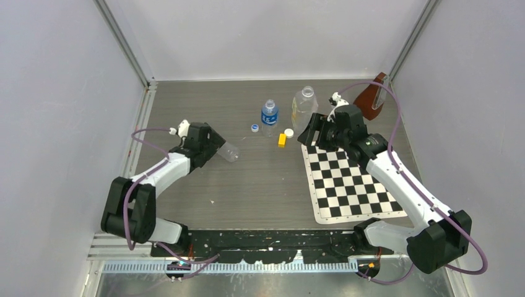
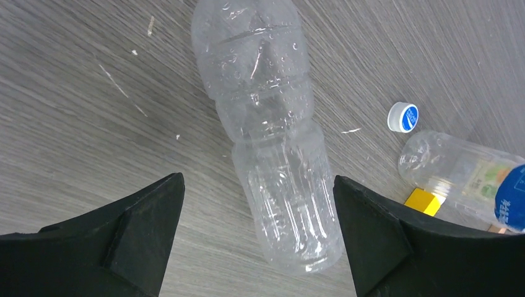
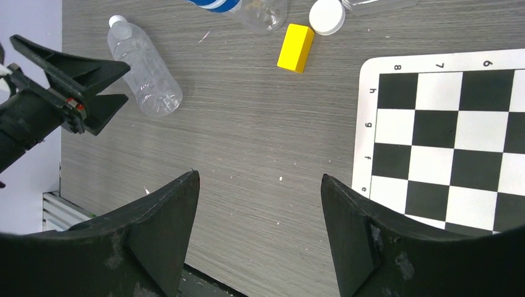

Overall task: Unscrew the bottle caps
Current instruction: Pick up the plastic bottle at the center of the board.

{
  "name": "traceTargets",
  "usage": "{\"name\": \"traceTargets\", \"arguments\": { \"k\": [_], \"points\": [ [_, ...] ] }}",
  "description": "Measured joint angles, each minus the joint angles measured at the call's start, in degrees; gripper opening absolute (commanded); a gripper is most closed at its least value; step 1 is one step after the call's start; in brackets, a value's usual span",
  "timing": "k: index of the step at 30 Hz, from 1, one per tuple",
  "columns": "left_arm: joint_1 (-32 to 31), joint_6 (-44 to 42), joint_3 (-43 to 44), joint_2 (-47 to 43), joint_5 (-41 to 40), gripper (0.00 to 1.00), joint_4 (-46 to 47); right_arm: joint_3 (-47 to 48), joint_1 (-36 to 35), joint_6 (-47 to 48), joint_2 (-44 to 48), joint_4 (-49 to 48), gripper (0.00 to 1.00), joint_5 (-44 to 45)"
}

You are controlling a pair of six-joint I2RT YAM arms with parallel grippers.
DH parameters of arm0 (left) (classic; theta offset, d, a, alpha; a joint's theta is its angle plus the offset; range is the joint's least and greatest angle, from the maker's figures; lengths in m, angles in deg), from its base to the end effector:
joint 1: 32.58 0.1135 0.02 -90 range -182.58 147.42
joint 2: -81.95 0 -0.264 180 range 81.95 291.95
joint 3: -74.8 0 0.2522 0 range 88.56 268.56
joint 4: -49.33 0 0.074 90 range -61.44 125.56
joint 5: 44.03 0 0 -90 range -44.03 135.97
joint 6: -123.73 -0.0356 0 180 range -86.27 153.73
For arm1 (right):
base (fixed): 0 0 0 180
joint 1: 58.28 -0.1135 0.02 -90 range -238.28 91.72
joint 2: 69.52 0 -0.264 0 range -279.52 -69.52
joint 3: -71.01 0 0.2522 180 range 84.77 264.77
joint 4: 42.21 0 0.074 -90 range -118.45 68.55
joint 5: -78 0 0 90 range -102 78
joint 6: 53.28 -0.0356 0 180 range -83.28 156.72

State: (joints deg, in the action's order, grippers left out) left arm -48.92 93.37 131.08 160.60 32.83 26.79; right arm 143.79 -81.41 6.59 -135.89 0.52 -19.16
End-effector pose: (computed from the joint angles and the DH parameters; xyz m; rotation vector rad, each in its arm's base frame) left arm 0.2693 -0.0705 0.1996 -0.9753 2.1513 -0.3887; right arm 0.2308 0.1034 0.3188 0.0670 2.2765 0.6436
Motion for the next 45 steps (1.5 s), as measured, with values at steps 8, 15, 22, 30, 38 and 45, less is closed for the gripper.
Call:
{"name": "traceTargets", "arguments": {
  "k": [8,15,22,30,38,45],
  "points": [
    [1.1,3.1,0.5,8.4,3.2,0.83,6.4,-0.8,0.0,-0.1,-0.6,0.2,0.77,-1.2],
    [1.5,3.2,-0.4,11.0,5.5,0.50,10.6,-1.2,0.0,0.0,-0.8,0.2,0.77,-1.8],
    [1.5,-0.3,-5.3,5.6,5.9,0.44,10.3,-1.6,0.0,0.0,-1.3,0.2,0.77,-2.4],
    [1.5,-8.3,-9.5,-5.2,4.2,0.38,3.2,-1.8,0.0,-0.1,-3.1,0.2,0.77,-3.5],
    [1.5,-20.1,-10.7,-14.3,10.9,0.29,3.4,-2.4,-0.1,-0.3,-3.4,-1.1,0.77,-7.2],
    [1.5,-29.3,-9.8,-18.6,26.3,0.25,6.3,-5.2,-0.1,-3.5,-2.8,-9.1,0.78,-16.3]
  ]
}}
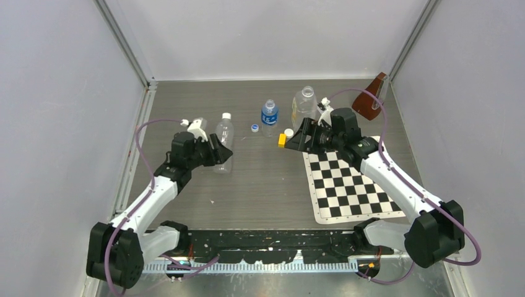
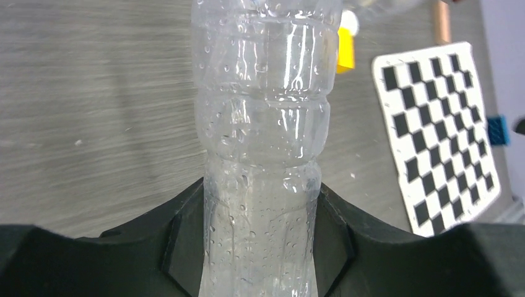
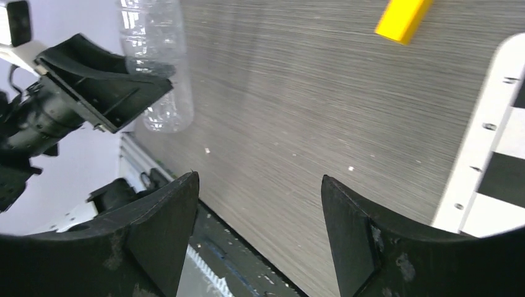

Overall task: Unscrew the bottle caps
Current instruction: Pick up the plastic bottle at the center of the board.

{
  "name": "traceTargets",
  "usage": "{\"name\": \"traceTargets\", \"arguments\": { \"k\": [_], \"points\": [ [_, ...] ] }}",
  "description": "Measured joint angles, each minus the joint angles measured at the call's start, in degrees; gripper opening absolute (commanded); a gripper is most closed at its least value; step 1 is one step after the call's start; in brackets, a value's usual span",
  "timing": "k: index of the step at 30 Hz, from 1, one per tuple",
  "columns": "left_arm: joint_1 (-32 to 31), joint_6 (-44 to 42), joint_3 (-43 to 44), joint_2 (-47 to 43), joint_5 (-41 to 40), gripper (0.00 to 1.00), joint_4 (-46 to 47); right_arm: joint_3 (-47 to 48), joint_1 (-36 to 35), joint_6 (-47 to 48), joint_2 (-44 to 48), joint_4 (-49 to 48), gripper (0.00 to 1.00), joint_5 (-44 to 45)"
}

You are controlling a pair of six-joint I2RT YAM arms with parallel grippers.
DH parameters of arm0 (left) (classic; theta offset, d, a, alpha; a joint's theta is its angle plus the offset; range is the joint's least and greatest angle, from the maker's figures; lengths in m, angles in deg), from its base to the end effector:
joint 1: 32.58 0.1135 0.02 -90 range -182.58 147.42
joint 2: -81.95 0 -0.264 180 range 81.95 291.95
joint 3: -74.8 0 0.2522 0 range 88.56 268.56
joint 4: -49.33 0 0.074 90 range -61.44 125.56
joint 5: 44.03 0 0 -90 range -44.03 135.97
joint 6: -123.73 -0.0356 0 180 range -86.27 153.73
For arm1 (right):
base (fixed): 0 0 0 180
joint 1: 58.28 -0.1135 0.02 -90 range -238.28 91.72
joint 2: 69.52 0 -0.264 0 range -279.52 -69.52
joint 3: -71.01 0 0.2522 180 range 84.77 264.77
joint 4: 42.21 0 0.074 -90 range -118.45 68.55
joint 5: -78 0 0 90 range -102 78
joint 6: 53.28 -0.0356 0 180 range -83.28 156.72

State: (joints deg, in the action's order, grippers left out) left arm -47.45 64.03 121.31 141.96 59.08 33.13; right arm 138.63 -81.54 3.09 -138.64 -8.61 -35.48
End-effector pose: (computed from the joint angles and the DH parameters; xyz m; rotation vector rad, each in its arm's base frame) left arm 0.2180 -0.0662 0.2294 -0.1465 2.1503 -0.7079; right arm 0.2381 0.1178 0.2922 -0.0393 2.3070 0.9868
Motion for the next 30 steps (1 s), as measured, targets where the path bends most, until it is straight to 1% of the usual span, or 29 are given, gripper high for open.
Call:
{"name": "traceTargets", "arguments": {
  "k": [5,8,10,13,16,19,21,22,24,28,30],
  "points": [
    [-0.6,-5.7,4.9,0.0,10.2,0.24,-2.0,-1.5,0.0,-4.1,0.2,-6.6,0.78,-5.4],
    [-2.1,-8.1,7.6,0.0,13.6,0.22,-3.0,-1.7,0.0,-5.9,0.2,-9.5,0.78,-7.2],
    [-4.2,-10.1,9.1,0.0,14.8,0.22,-4.1,-1.7,0.0,-7.1,0.2,-11.1,0.78,-8.1],
    [-9.7,-15.0,11.7,0.0,15.4,0.21,-7.6,-1.9,0.0,-8.7,0.2,-13.3,0.80,-9.2],
    [-15.7,-21.7,15.1,1.0,15.0,0.21,-12.8,-2.2,0.0,-10.1,0.2,-15.0,0.81,-9.7],
    [-20.0,-28.1,17.6,2.4,14.0,0.19,-17.0,-2.5,0.0,-11.1,0.2,-16.5,0.80,-9.9],
    [-21.1,-30.8,17.8,2.6,13.4,0.18,-18.9,-2.7,0.0,-11.8,0.2,-17.5,0.78,-10.2],
    [-21.3,-31.9,17.8,2.6,13.0,0.18,-19.8,-2.8,0.0,-12.1,0.2,-17.9,0.74,-10.5],
    [-21.4,-33.7,17.8,2.6,12.5,0.17,-20.7,-2.9,0.0,-12.8,0.2,-18.8,0.69,-11.5],
    [-21.4,-35.3,17.6,1.4,11.9,0.16,-20.7,-3.1,0.0,-14.0,0.1,-21.1,0.65,-14.7],
    [-21.4,-35.7,17.4,0.3,11.9,0.15,-20.5,-3.1,-0.1,-14.4,-0.3,-22.1,0.61,-16.7]
  ]
}}
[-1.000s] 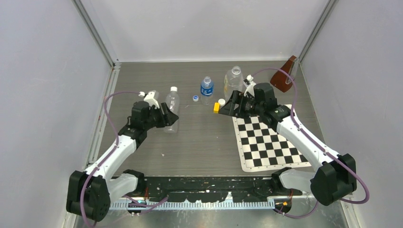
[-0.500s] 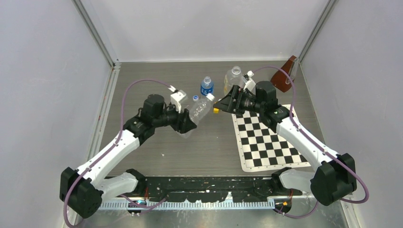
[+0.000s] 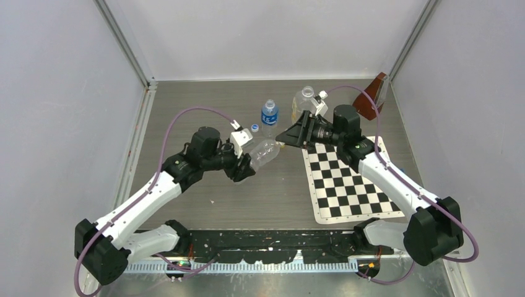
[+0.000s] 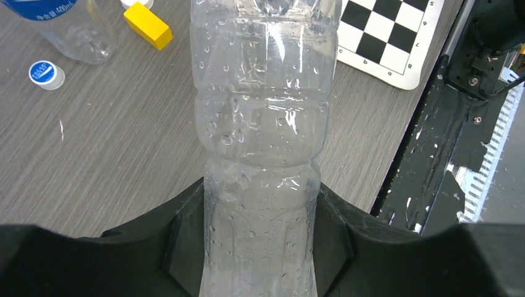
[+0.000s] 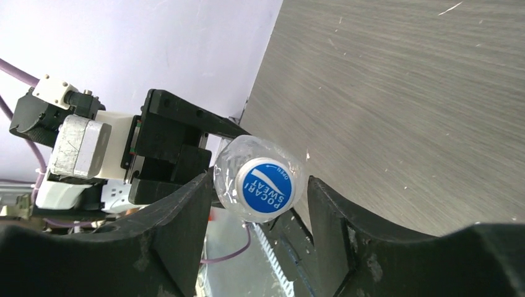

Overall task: Unscrew the bottle caps
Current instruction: Pick up the plastic bottle at the center of the board.

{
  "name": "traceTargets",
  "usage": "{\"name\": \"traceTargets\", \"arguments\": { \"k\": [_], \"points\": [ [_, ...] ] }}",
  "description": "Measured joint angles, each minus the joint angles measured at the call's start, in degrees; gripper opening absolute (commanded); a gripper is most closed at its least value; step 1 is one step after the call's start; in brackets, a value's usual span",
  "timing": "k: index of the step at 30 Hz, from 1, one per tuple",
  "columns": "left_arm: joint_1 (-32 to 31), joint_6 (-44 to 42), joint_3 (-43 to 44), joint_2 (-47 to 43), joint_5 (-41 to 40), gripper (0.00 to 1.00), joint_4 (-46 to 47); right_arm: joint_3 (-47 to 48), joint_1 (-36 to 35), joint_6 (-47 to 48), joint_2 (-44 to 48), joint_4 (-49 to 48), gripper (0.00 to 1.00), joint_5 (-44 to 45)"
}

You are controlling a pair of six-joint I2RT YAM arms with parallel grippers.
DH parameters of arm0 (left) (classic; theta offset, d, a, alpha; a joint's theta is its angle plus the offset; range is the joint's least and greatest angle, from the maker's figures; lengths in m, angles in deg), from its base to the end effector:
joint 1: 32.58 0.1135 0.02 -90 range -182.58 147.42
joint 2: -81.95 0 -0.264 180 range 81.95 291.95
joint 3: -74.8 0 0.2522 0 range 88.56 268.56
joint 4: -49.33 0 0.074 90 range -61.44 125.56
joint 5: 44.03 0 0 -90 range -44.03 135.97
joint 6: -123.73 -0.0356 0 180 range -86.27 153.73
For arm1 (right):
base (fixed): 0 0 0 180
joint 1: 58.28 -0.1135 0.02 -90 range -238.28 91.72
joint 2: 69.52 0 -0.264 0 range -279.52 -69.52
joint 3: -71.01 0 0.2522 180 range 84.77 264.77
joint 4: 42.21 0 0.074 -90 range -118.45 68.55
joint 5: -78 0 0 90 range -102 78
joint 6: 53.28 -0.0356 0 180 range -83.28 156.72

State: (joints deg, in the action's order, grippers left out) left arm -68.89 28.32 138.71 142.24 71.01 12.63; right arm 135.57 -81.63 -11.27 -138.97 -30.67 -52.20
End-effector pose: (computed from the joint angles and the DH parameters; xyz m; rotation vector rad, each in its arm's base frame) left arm 0.1763 -0.1483 0.3007 1.0184 1.9379 -0.7791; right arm 0.2440 0.1304 0.3106 -0.1079 2.0708 1.4666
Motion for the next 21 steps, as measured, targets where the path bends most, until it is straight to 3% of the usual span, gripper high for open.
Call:
{"name": "traceTargets", "arguments": {
  "k": [4,5,9,12,16,19,21],
  "points": [
    [-0.2,-0.5,-0.1,-0.6,0.5,0.15,0.2,0.0,-0.2,-0.5,-1.2,-0.9,0.49,-2.3],
    [-0.4,-0.6,-0.1,-0.6,0.7,0.15,0.2,0.0,-0.3,-0.5,-1.5,-1.0,0.41,-2.6],
    [-1.1,-0.7,-0.1,-0.5,0.9,0.20,0.2,-0.1,-0.3,-1.4,-2.3,-1.8,0.22,-3.7],
    [-1.1,-0.8,-0.1,-0.5,0.3,0.50,0.2,-0.3,-0.3,-1.6,-2.4,-2.7,0.14,-3.9],
    [-1.3,-0.7,-0.1,-0.5,-0.7,0.78,0.2,-0.3,-0.3,-0.5,-2.5,-2.5,0.09,-4.1],
    [-1.6,0.7,-0.1,-0.5,-3.3,0.98,0.4,-0.3,-0.4,0.9,-2.5,-1.6,0.06,-3.9],
    [-1.6,2.6,-0.1,-0.5,-5.9,1.00,0.4,-0.3,-0.5,1.7,-2.5,-0.6,0.05,-3.2]
  ]
}}
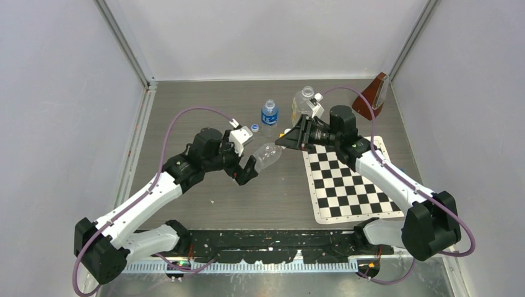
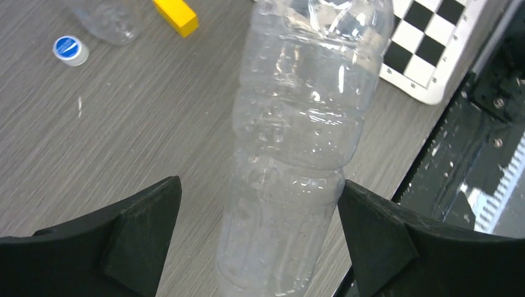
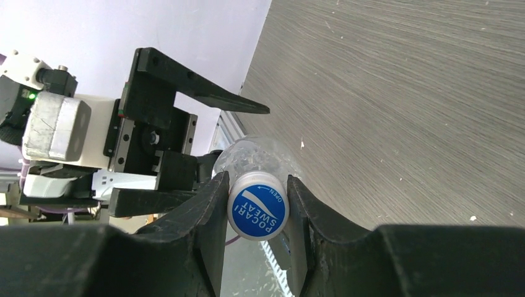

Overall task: Unscrew the bottle caps
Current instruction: Pick up the plastic bottle at the center of the board.

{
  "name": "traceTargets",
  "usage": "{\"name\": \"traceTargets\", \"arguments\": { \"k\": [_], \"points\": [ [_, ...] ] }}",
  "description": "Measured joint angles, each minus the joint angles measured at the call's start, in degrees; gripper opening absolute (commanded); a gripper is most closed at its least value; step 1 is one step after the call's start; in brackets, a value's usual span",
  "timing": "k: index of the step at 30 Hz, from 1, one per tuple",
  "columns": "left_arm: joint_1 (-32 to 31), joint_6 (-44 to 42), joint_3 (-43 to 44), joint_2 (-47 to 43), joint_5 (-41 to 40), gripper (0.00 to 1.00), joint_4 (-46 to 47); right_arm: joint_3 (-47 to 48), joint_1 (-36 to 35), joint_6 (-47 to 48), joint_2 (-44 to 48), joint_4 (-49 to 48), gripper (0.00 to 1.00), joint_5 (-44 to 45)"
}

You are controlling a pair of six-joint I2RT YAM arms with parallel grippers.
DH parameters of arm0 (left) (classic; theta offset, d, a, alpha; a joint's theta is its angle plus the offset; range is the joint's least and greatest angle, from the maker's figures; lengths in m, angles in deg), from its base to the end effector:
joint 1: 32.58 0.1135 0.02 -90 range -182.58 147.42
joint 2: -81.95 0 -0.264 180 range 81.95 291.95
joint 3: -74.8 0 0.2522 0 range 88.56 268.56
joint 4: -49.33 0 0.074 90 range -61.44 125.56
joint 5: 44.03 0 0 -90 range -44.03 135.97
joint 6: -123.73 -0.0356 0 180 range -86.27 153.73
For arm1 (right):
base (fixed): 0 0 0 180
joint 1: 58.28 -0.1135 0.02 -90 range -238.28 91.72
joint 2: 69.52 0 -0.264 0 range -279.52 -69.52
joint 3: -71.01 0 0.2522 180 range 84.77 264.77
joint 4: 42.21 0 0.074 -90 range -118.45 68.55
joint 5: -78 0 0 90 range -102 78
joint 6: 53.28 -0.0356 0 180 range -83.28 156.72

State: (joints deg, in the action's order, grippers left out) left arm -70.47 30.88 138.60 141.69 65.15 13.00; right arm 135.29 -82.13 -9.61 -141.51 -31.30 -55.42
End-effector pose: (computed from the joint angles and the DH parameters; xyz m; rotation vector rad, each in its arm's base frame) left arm 0.1740 -0.1502 0.3019 0.9467 1.9679 -0.7112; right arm 0.2489 0.1368 0.2988 -0.1740 2.1070 1.5016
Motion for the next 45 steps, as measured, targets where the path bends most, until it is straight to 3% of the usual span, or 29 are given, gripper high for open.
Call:
{"name": "traceTargets", "arguments": {
  "k": [9,18,22,29,34,36,39,41,45],
  "points": [
    [0.0,6.7,8.3,5.5,-1.5,1.00,-5.1,0.0,-1.2,1.1,-2.6,1.7,0.04,2.7],
    [-0.3,2.9,9.0,10.0,3.4,0.99,-8.7,0.0,-2.6,-0.1,-3.8,0.3,0.04,3.1],
    [-0.3,1.0,9.0,11.0,4.4,0.86,-9.0,0.0,-2.6,-1.3,-3.8,-1.6,0.04,2.7],
    [-0.3,-0.7,9.0,12.8,5.1,0.40,-9.1,-0.1,-2.7,-2.6,-4.7,-3.4,0.04,1.7],
    [-0.3,-0.9,8.4,12.6,5.3,0.13,-8.6,-0.2,-2.7,-3.1,-5.0,-3.7,0.05,1.7],
    [-0.3,-0.9,7.7,12.3,4.8,0.09,-8.0,-0.3,-2.8,-3.1,-5.2,-3.7,0.13,1.4],
    [-0.5,-1.2,6.5,11.4,4.2,0.05,-7.3,-0.4,-3.1,-3.1,-5.3,-3.8,0.38,1.6],
    [-1.0,-2.6,5.5,10.3,2.8,0.00,-6.9,-0.4,-3.1,-2.4,-5.3,-3.5,0.48,1.8],
    [-3.0,-7.0,3.4,7.5,-1.9,0.00,-6.9,-0.3,-3.6,-1.2,-4.8,-0.7,0.54,2.5]
  ]
}}
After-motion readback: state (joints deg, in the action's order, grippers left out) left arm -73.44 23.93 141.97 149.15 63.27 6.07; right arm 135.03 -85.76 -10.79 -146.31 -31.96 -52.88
